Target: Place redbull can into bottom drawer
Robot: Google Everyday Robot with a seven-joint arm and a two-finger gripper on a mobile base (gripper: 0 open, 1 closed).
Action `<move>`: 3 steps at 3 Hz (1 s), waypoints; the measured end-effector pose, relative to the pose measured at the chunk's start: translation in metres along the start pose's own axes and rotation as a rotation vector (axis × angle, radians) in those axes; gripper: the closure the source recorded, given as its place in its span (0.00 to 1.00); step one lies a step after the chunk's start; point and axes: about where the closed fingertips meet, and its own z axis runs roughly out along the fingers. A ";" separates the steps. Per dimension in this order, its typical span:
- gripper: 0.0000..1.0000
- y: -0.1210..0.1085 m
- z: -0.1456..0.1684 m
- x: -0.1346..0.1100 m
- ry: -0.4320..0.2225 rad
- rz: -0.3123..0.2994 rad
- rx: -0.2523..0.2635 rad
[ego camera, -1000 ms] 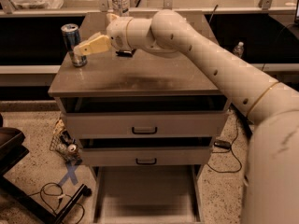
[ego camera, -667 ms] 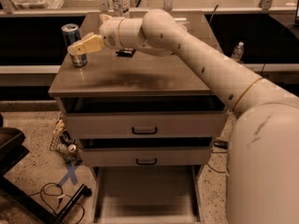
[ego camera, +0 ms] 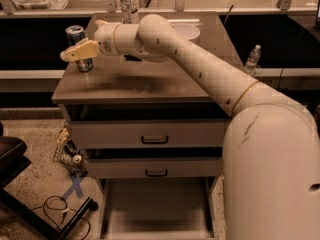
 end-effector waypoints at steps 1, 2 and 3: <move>0.18 0.008 0.012 -0.002 -0.032 0.014 -0.019; 0.41 0.010 0.014 -0.002 -0.031 0.014 -0.023; 0.65 0.012 0.016 -0.002 -0.031 0.014 -0.028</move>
Offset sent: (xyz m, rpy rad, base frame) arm -0.0027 0.0120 0.0001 0.0301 0.0045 0.0167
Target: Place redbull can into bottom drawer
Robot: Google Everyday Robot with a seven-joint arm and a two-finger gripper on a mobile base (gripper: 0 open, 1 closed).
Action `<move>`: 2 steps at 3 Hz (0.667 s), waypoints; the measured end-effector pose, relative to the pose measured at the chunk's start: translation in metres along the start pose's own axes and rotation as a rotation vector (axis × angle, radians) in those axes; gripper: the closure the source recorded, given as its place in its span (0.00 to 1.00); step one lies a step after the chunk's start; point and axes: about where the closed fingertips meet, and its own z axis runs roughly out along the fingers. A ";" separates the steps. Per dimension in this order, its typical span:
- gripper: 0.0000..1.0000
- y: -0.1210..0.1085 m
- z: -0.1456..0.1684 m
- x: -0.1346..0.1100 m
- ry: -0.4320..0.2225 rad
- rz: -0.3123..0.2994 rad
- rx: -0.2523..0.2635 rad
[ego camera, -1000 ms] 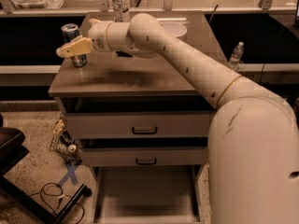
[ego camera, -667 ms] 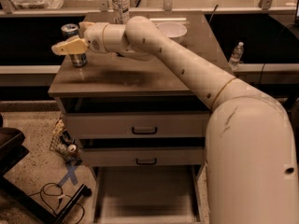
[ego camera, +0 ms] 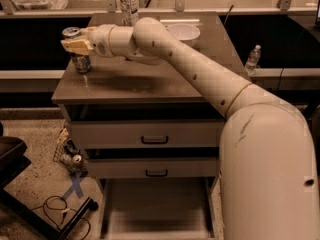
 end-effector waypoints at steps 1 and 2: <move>0.96 0.003 0.003 0.000 0.001 0.000 -0.006; 1.00 0.003 0.004 -0.001 0.002 -0.001 -0.009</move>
Offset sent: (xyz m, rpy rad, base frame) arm -0.0001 0.0019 0.0030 -0.0063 -0.0007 0.0065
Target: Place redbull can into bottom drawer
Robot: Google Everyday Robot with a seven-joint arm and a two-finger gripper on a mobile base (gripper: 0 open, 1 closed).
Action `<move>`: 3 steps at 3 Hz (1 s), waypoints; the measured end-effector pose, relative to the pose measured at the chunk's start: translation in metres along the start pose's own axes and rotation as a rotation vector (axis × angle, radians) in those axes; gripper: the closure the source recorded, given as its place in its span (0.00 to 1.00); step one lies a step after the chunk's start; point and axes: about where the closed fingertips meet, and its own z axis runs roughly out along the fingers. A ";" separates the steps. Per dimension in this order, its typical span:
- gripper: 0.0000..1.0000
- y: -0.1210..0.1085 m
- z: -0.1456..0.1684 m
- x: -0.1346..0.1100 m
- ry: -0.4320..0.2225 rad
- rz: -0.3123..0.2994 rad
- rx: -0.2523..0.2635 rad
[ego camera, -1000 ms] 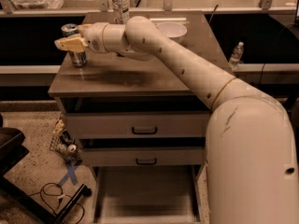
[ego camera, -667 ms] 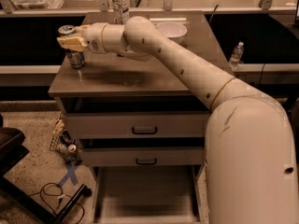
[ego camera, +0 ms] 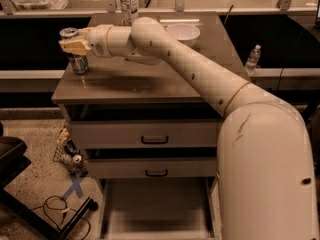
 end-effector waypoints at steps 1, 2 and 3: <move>1.00 0.001 -0.016 -0.034 0.002 -0.047 -0.008; 1.00 0.014 -0.051 -0.071 -0.028 -0.100 0.009; 1.00 0.040 -0.099 -0.088 -0.040 -0.147 0.043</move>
Offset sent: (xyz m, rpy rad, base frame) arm -0.0663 -0.0875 0.1137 0.0138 -0.1671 -0.0250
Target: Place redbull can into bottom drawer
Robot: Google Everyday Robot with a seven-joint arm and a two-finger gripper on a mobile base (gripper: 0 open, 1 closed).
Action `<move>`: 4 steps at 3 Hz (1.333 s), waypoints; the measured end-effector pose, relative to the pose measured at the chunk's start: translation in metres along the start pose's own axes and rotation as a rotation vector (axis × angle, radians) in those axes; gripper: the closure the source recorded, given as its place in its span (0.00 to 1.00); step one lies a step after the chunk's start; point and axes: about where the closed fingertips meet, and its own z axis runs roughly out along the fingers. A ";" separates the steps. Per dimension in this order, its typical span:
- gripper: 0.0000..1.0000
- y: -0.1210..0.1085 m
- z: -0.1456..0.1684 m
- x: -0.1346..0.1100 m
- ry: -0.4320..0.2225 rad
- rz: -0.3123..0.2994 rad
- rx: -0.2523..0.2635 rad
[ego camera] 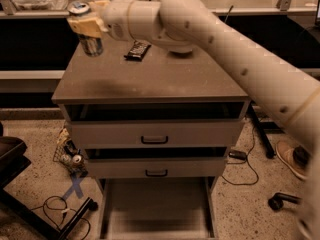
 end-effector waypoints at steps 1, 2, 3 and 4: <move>1.00 0.043 -0.047 0.013 0.038 -0.010 0.014; 1.00 0.080 -0.102 0.056 0.136 0.018 0.044; 1.00 0.119 -0.145 0.110 0.206 0.074 0.070; 1.00 0.152 -0.184 0.178 0.236 0.149 0.092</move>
Offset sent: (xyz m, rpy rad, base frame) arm -0.1698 -0.1621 -0.1699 -0.2643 0.1844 -0.1591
